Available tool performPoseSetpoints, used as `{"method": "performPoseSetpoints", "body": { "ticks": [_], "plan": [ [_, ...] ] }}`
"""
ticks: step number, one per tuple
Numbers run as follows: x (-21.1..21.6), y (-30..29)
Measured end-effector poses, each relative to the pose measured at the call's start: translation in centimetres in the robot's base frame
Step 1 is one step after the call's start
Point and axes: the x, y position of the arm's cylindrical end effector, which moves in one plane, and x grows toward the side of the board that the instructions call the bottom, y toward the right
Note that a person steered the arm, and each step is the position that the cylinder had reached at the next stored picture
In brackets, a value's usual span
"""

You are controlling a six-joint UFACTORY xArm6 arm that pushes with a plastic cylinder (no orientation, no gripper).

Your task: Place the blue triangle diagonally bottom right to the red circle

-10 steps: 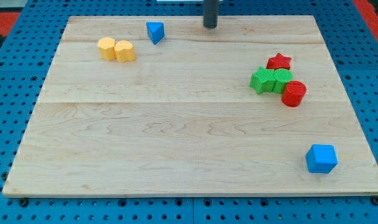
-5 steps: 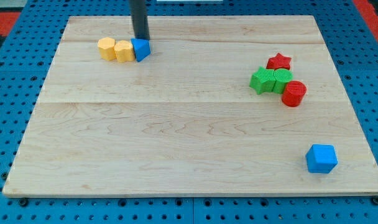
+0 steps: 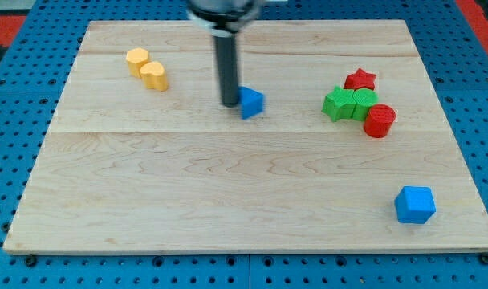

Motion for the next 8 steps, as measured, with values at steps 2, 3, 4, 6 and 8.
{"method": "performPoseSetpoints", "body": {
  "ticks": [2,3,4,6,8],
  "plan": [
    [1.7,6.0],
    [3.9,6.1],
    [3.6,2.2],
    [8.5,11.1],
    [14.6,13.6]
  ]
}}
